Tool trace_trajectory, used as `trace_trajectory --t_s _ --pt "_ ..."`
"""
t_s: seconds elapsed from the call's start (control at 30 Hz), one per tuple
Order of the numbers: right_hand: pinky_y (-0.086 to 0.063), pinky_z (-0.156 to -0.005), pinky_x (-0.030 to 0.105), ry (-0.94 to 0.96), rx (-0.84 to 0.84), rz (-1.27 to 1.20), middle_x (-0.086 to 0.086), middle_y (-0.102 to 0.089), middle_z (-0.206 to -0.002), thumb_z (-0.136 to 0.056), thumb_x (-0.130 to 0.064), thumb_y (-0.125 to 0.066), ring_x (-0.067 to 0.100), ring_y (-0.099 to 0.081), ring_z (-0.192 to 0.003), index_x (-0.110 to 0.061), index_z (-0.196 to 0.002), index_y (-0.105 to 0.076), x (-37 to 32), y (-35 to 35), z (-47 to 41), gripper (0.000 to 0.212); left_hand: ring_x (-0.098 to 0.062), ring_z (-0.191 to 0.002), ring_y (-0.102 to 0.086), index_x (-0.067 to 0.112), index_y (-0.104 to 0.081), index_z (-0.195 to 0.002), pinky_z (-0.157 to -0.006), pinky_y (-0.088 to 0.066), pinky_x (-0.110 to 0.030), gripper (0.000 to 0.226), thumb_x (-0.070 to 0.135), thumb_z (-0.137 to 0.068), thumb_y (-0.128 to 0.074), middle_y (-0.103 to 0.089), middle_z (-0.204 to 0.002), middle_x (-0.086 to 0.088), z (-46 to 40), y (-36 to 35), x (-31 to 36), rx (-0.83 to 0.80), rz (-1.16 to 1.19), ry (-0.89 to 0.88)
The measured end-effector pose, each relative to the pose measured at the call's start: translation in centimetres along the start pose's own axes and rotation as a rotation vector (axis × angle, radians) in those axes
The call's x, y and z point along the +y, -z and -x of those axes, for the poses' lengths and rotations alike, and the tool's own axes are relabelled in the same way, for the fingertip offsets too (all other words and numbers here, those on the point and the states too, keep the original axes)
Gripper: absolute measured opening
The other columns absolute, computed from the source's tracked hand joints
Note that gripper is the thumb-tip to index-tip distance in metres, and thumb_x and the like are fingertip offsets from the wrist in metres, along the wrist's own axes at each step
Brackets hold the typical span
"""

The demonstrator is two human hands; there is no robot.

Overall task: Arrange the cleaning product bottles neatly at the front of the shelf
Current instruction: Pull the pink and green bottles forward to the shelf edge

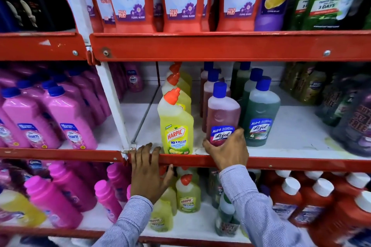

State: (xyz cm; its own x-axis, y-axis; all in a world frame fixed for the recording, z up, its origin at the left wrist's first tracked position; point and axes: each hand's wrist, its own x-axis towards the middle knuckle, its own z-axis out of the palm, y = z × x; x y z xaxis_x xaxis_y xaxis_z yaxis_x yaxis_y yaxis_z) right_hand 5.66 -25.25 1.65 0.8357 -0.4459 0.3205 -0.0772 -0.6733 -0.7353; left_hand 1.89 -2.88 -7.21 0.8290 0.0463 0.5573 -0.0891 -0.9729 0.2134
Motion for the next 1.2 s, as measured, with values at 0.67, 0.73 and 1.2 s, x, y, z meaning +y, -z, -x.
trace_trajectory --t_s 0.67,0.73,1.2 --pt "-0.045 -0.099 0.054 -0.005 0.288 -0.141 0.021 -0.046 -0.127 -0.065 -0.035 -0.08 0.037 -0.044 -0.118 -0.005 -0.128 -0.035 5.4 4.3 -3.2 0.084 -0.042 -0.115 -0.051 0.01 -0.057 -0.121 -0.114 -0.034 -0.062 0.059 0.056 -0.085 -0.051 -0.059 -0.125 -0.018 0.1 0.5 0.3 0.023 -0.004 0.0" --pt "-0.044 -0.103 0.052 -0.061 0.192 -0.11 0.022 -0.046 -0.133 -0.062 -0.039 -0.085 0.039 -0.045 -0.123 -0.004 -0.137 -0.028 5.0 4.3 -4.7 0.101 -0.041 -0.113 -0.051 0.01 -0.057 -0.121 -0.112 -0.036 -0.062 0.058 0.056 -0.085 -0.053 -0.059 -0.124 -0.017 0.0 0.5 0.1 0.01 -0.016 -0.011" --pt "-0.047 -0.093 0.047 -0.017 0.177 0.001 0.02 -0.053 -0.12 -0.053 -0.049 -0.082 0.039 -0.051 -0.109 -0.006 -0.127 -0.034 6.4 5.9 -3.6 0.098 -0.04 -0.111 -0.054 0.011 -0.058 -0.122 -0.11 -0.038 -0.06 0.06 0.058 -0.085 -0.053 -0.063 -0.121 -0.014 -0.1 0.6 -0.4 0.006 -0.01 -0.036"
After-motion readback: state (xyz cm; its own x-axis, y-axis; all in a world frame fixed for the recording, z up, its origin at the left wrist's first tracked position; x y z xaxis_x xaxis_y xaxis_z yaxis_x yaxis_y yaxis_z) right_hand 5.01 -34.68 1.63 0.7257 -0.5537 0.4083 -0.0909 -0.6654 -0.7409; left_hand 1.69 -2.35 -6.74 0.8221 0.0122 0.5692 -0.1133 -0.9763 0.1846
